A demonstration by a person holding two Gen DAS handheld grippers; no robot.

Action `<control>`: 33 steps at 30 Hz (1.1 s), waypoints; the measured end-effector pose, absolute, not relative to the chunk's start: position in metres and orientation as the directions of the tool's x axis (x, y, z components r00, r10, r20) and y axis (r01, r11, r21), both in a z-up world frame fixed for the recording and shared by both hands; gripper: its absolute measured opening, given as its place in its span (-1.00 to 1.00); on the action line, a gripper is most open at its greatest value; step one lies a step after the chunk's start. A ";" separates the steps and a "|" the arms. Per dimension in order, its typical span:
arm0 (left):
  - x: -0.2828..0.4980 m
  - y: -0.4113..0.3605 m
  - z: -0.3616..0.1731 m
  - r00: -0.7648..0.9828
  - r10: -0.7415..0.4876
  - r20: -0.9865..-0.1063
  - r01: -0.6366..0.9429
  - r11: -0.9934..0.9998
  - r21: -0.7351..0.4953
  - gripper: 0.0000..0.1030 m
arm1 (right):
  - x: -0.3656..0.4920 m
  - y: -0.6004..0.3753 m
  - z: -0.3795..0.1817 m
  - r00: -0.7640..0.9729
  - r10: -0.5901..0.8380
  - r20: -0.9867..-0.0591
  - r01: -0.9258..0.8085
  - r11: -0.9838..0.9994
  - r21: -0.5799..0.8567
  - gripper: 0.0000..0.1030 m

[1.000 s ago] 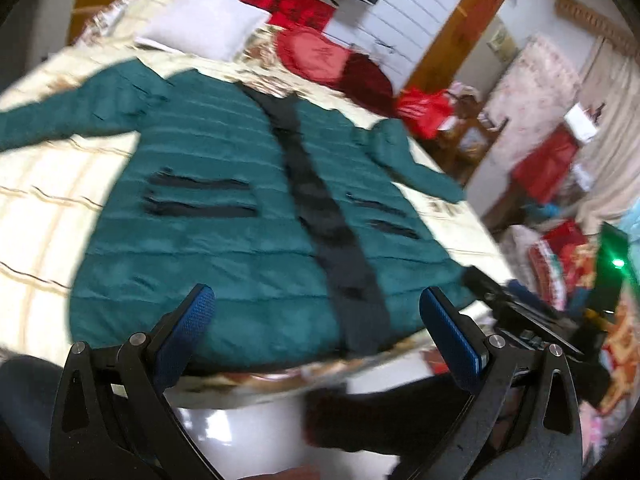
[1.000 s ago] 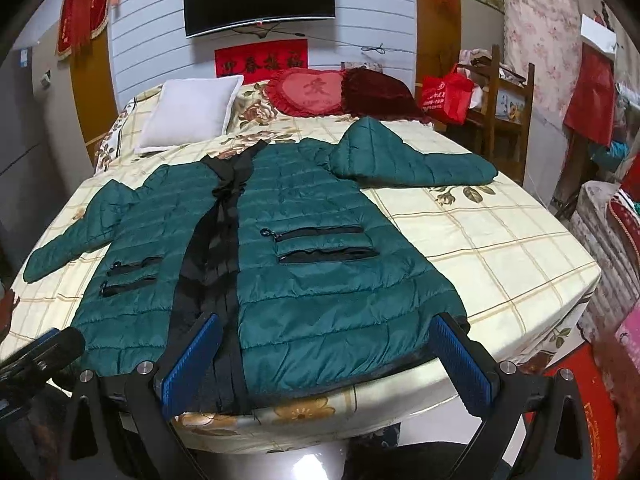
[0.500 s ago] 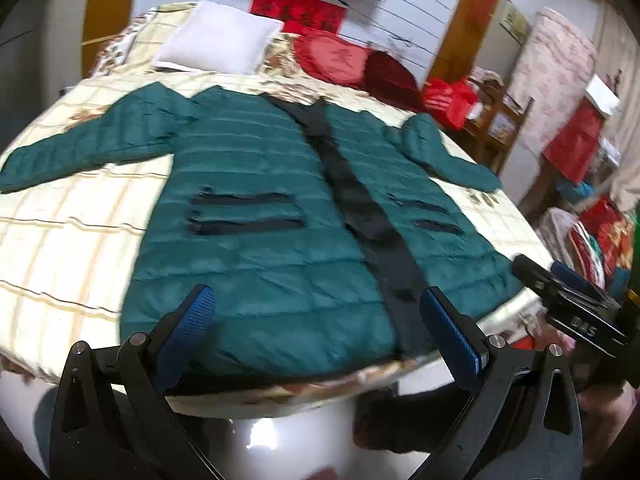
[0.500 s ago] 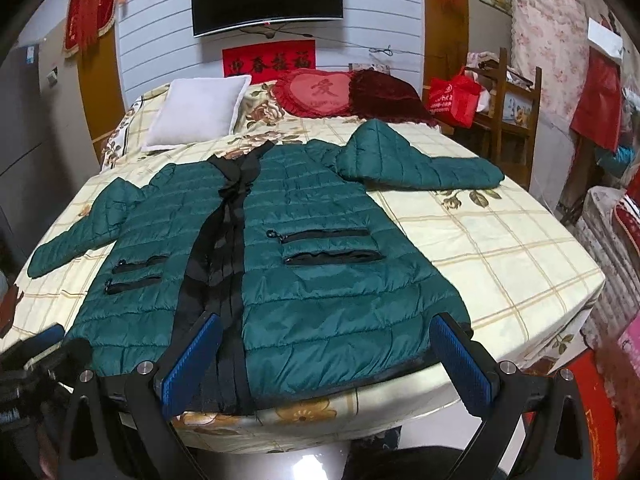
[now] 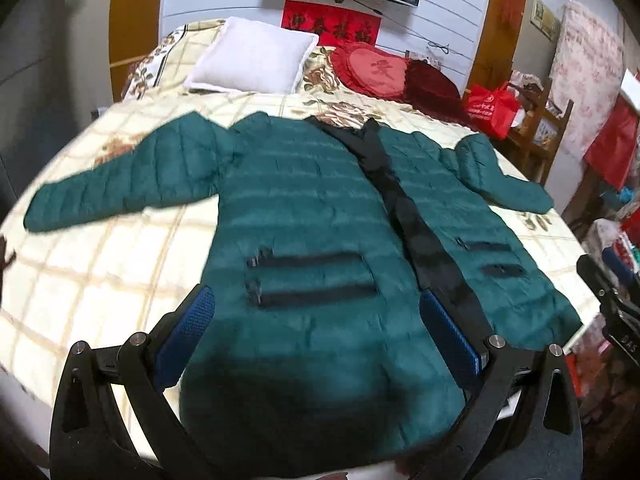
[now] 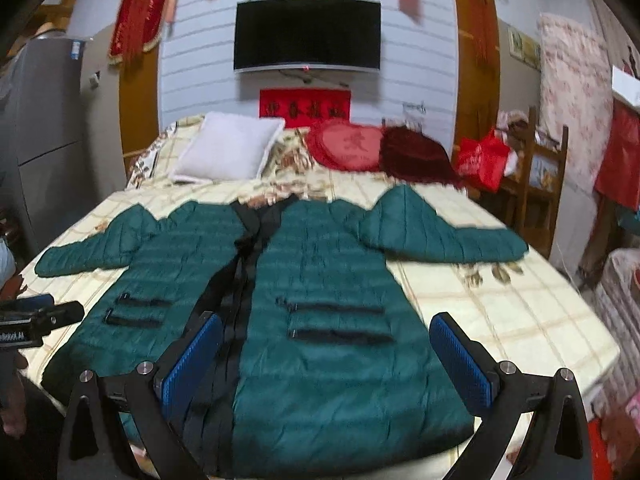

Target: Fold large clothes

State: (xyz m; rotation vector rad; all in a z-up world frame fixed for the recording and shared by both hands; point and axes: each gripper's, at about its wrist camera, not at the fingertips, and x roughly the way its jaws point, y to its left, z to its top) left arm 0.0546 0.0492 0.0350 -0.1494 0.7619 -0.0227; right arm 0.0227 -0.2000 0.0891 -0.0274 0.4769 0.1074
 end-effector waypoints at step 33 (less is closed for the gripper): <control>0.149 0.076 -0.043 0.678 -0.020 -0.735 -0.125 0.982 -0.142 0.99 | 0.176 -0.243 0.022 0.796 0.052 -0.603 -0.085 0.996 -0.027 0.83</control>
